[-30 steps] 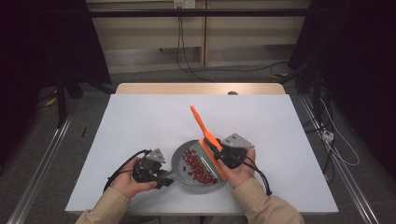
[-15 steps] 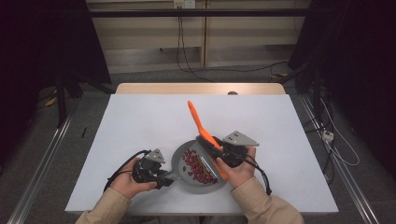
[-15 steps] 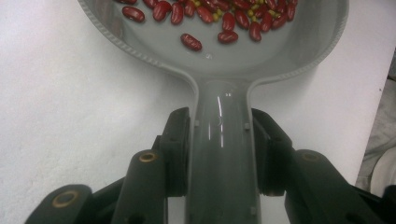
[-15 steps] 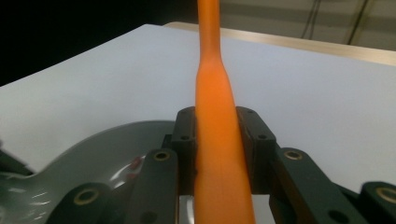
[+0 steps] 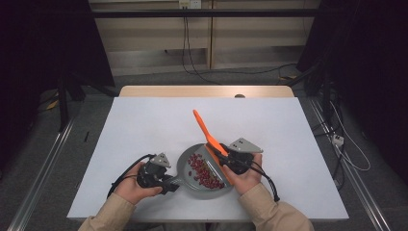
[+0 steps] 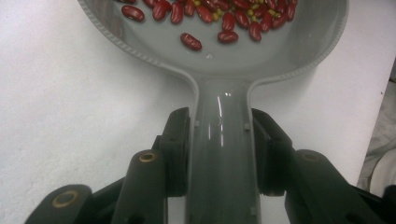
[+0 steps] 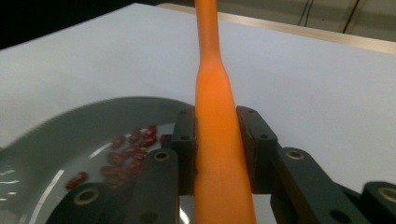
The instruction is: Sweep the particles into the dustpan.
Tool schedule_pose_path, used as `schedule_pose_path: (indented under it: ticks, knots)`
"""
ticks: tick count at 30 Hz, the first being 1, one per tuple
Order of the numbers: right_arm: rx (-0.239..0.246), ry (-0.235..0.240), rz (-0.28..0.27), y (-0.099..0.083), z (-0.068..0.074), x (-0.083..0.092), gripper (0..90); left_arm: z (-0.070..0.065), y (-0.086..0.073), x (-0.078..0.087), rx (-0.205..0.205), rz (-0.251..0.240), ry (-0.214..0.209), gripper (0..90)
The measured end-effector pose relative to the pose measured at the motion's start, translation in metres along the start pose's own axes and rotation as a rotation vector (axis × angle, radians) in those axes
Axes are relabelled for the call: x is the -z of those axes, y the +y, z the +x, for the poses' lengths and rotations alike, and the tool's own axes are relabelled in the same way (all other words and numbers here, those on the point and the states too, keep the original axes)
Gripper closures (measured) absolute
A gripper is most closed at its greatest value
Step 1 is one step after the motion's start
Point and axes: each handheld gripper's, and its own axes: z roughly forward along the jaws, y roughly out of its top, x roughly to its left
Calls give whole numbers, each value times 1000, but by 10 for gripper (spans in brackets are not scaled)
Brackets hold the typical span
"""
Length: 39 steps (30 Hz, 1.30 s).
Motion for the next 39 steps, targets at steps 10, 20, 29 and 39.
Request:
schedule_pose_path:
  ticks: [10,20,29,39]
  knots:
    - [-70,101,-51,13,9,4,714,0,-2,-1,-8,-15,0,620]
    - [-101,34,-62,14,-20,15,714,-8,8,-8,-65,-2,63,552]
    - [-95,26,-47,7,-28,18,714,-11,4,-15,-92,-52,79,634]
    - [-96,0,-49,6,-43,25,715,-5,-6,-4,-28,-168,165,634]
